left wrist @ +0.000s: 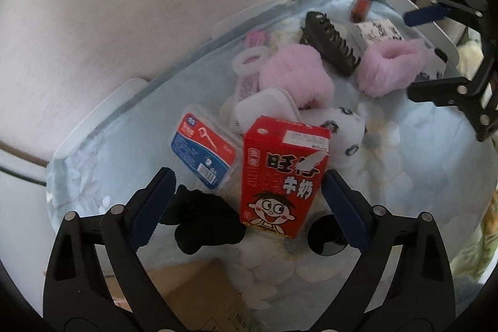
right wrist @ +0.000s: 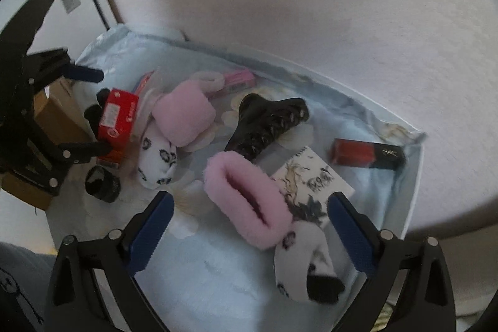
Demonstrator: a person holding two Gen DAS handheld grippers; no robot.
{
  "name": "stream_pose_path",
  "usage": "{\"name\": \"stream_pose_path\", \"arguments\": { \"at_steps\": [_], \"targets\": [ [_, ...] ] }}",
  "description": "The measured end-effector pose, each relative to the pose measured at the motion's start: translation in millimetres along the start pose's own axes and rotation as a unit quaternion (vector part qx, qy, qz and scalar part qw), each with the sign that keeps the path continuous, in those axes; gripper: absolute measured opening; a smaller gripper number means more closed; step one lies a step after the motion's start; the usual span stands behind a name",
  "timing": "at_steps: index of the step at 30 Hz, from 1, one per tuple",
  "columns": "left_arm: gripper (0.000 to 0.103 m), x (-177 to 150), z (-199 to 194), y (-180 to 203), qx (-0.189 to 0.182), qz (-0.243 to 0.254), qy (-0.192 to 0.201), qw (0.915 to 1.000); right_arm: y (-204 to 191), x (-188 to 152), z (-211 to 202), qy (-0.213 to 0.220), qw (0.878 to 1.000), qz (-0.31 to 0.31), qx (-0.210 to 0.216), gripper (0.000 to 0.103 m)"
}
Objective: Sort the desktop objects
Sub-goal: 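Grasp the red milk carton with the left tool while the right tool grasps the pink fluffy hair tie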
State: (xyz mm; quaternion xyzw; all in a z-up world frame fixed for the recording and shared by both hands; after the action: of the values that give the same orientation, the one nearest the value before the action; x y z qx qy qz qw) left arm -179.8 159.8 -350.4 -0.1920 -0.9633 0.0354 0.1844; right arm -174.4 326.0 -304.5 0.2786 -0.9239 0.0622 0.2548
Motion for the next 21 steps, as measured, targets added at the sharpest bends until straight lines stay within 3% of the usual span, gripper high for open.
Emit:
{"name": "stream_pose_path", "arguments": {
  "at_steps": [2,3,6,7,9,12,21],
  "targets": [
    [0.092,-0.5,3.2,3.9,-0.001,0.01,-0.007,0.9999,-2.6,-0.8,5.8,-0.002,1.0,-0.01,0.006,0.087],
    [0.089,-0.7,4.5,5.2,-0.002,0.014,-0.01,0.9998,-4.4,-1.1,8.2,-0.003,1.0,-0.015,0.01,0.073],
    [0.063,-2.3,10.7,10.0,-0.019,0.018,-0.022,0.9994,-9.7,-4.9,17.1,-0.016,0.999,-0.034,0.016,0.047],
    [0.049,-3.9,13.9,10.9,-0.025,0.016,-0.03,0.9991,-10.3,-6.1,19.1,-0.017,0.999,-0.039,0.011,0.043],
    [0.049,-4.6,15.5,9.9,-0.023,0.012,-0.034,0.9991,-11.4,-7.5,19.8,-0.015,0.999,-0.045,0.007,0.032],
    [0.049,-3.1,10.7,8.9,-0.025,0.01,-0.024,0.9993,-8.6,-7.5,16.5,-0.012,0.999,-0.034,0.01,0.025],
    [0.049,5.1,-19.2,1.3,-0.038,-0.017,-0.001,0.9991,-8.3,-5.5,-10.3,0.0,1.0,0.006,0.015,0.023]
  ]
}}
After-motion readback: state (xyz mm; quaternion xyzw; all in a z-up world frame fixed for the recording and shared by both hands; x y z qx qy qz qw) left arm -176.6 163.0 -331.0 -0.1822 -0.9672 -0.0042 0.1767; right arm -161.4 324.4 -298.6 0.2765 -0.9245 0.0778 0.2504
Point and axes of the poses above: each gripper's, at about its wrist camera, not at the fingertips, and z roughly the way its jaws point, y to its right, x to its top, the point moved 9 cm from there along z, roughly the way its jaws point, and after that the axes turned 5 degrees about -x, right-handed, at the moved point
